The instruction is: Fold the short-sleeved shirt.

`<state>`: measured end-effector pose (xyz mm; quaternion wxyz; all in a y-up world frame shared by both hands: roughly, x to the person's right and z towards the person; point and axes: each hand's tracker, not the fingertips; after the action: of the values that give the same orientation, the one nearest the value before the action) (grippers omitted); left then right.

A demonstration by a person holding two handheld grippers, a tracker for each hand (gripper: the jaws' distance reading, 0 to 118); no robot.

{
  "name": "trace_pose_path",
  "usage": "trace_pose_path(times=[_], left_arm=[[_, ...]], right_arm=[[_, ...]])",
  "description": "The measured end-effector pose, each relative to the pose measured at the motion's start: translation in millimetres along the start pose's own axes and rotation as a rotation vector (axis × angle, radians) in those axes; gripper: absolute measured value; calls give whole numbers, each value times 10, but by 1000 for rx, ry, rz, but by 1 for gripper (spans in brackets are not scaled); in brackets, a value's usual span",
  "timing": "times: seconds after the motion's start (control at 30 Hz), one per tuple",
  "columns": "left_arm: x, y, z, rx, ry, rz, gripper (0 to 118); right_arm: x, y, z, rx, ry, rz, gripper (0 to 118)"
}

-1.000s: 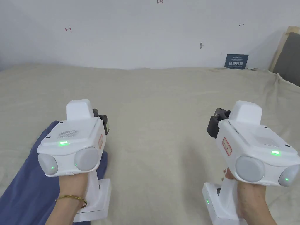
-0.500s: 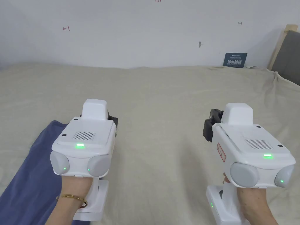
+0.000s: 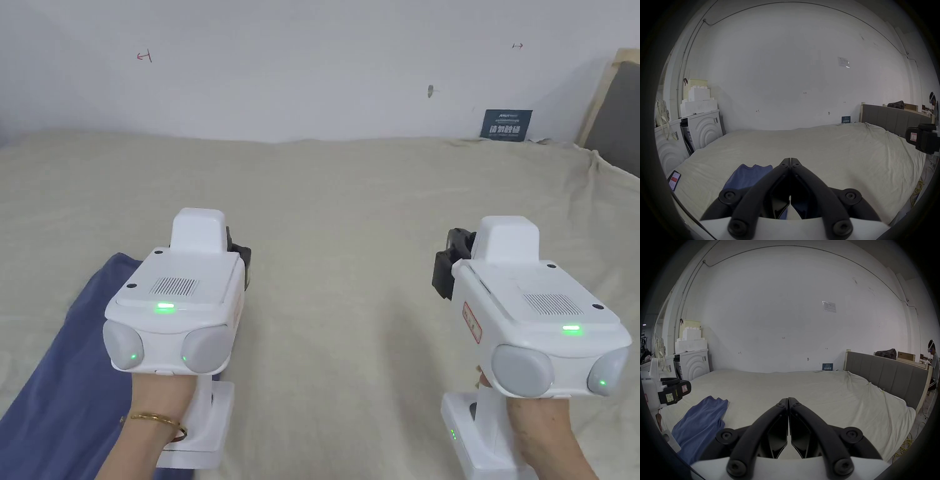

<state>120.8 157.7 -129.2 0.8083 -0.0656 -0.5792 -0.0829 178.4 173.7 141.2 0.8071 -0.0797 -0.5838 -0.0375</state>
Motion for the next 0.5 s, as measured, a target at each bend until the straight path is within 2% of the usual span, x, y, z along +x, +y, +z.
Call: trace_pose_path(times=[0.5], left_arm=[[32,32,27,10,-10,-2,0]], right_arm=[[-1,32,19,10,3,1,0]])
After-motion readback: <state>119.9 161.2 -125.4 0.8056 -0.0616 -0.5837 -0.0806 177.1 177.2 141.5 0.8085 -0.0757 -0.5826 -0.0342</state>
